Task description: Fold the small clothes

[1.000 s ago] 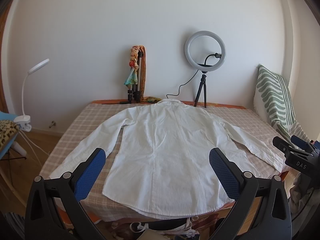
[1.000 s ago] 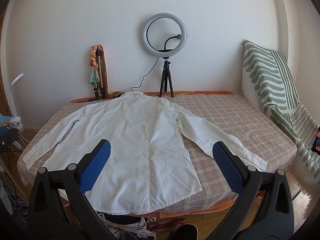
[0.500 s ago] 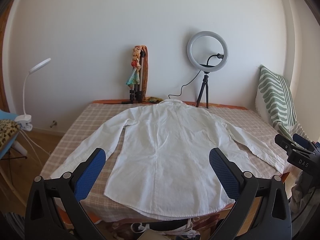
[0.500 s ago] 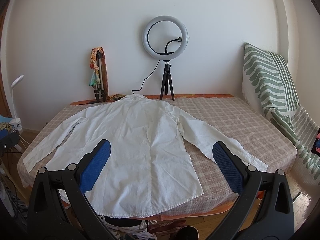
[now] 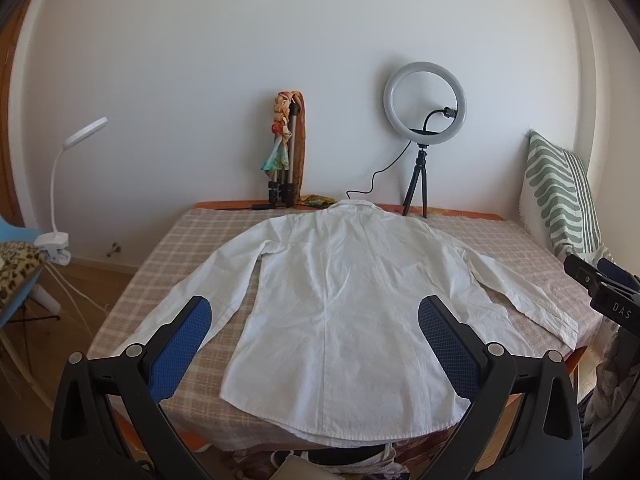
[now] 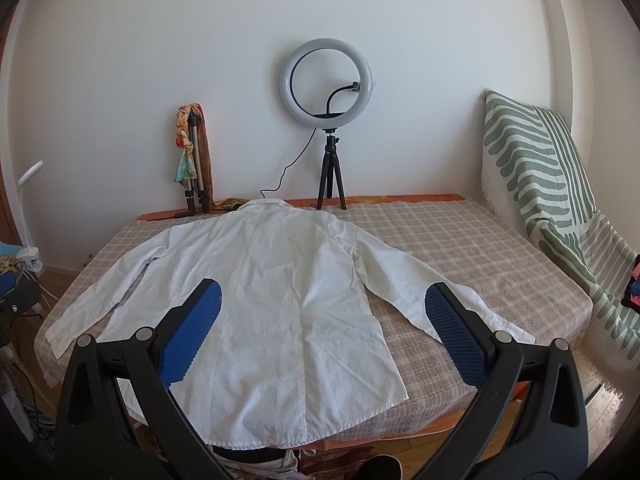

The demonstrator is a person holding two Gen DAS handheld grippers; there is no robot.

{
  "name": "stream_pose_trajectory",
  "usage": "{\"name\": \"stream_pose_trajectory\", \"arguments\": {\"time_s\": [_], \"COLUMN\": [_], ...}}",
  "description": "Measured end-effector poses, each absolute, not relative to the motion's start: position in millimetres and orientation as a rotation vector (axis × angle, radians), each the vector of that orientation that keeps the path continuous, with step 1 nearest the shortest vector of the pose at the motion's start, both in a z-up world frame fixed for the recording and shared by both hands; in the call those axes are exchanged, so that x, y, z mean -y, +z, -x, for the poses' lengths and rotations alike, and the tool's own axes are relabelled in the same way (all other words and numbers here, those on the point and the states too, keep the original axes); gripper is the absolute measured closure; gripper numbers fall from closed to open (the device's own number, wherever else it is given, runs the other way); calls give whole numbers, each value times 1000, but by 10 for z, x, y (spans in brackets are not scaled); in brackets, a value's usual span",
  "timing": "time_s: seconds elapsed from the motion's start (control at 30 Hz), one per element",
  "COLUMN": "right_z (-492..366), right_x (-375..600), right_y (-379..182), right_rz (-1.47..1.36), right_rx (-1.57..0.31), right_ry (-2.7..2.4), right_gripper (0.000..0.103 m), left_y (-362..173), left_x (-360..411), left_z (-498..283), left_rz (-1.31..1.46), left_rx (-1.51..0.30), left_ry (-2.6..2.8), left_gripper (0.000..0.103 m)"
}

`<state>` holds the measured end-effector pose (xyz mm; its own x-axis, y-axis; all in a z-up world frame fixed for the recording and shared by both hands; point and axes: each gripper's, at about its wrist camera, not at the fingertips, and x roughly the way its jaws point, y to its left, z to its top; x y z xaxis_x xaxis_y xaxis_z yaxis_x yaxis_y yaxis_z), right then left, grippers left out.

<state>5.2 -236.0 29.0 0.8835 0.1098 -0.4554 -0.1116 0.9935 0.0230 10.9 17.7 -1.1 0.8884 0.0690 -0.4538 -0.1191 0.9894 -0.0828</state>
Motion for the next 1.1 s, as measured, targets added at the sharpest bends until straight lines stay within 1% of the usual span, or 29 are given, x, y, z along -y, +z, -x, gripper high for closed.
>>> {"name": "stream_pose_trajectory", "arguments": {"time_s": [0.4,0.57,0.7,0.73,0.77,0.9,1.0,1.1], "right_z": [-398,-625,-824,-891,-959,-1330,-1591,-1818], "right_x": [2050,1812,1595,1539,1495,1299,1181,1088], "right_y": [423,540,593,592,583,482,371,246], "right_rz": [11,37,60,56,51,14,-39,-78], "right_rx": [-478,-466,-415,-408,-411,-490,-571,-656], "right_ry": [171,218,237,248,265,336,388,443], "right_gripper": [0,0,0,0,0,0,0,0], "left_y": [63,36,-197,-287,-366,-735,-933,-1105], "left_x": [-644,-1093,-1612,-1752,-1878,-2319,-2473,-2594], "left_z": [-338,-533,-816,-883,-939,-1176,-1334,-1525], "left_rz": [70,15,70,107,143,300,352,370], "left_rx": [-479,-498,-619,-655,-681,-808,-879,-931], "left_ry": [159,211,226,229,233,204,170,142], "left_gripper": [0,0,2,4,10,12,15,16]}}
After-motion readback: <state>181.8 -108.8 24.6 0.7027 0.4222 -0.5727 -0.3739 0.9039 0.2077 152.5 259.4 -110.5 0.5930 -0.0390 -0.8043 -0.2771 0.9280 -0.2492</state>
